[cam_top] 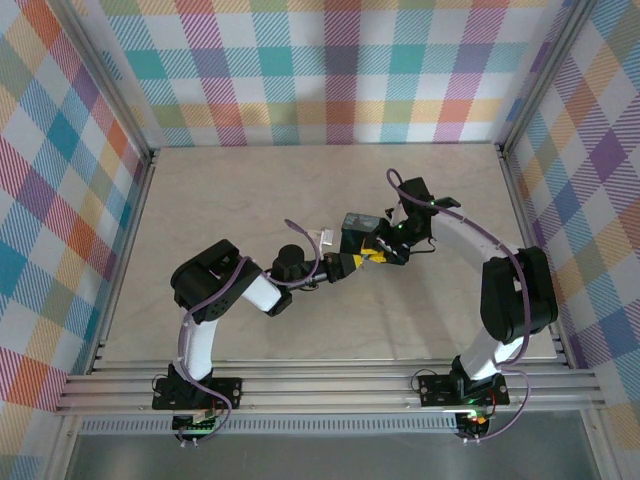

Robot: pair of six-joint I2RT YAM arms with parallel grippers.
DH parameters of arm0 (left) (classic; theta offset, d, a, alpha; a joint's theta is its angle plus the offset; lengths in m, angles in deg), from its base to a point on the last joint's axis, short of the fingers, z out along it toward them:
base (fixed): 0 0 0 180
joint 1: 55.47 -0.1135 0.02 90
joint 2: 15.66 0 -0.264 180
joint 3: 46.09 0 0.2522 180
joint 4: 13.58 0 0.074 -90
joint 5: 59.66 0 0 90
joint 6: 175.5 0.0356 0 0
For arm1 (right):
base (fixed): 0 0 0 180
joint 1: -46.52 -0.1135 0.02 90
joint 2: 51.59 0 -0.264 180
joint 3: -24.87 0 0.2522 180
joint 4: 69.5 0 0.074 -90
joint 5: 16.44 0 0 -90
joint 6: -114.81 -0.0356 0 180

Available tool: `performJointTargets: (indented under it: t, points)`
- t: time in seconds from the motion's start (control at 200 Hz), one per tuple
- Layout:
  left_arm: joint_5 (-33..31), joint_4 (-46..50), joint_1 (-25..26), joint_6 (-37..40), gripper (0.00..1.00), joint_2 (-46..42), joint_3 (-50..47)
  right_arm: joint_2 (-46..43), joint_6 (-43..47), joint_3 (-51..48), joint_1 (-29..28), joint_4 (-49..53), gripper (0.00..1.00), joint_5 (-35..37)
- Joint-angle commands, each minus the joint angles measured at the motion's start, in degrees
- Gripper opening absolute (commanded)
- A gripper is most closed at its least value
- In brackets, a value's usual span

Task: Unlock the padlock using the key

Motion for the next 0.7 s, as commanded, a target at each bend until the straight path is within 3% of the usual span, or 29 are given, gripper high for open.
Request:
performJointTargets:
  t: [0.0,0.195,0.285,0.475,0.695]
  points:
    - [1.04,-1.34,1.53,0.13,0.16,0.85,0.90,-1.67,0.26,0.65,0.20,-1.38,0.00,-2.57]
    - [1.39,-1.40,1.59,-0.26,0.08,1.17,1.12,-1.62,0.18,0.79,0.34,-1.44,0.00,-2.63]
    - [1.52,-1.51,1.82,-0.28,0.00,1.23,1.21,-1.75,-0.08,0.60,0.32,-1.87,0.00,-2.74]
    - [0.92,-1.97,2.36,0.66,0.00,0.98,1.43,-2.19,-2.84,-1.72,0.28,-5.28,0.00,-4.56]
    - [-4.25,-2.28,3.87,1.31,0.00,-2.37,2.90,-4.10,-7.88,-7.51,0.29,-11.27,0.00,-4.79]
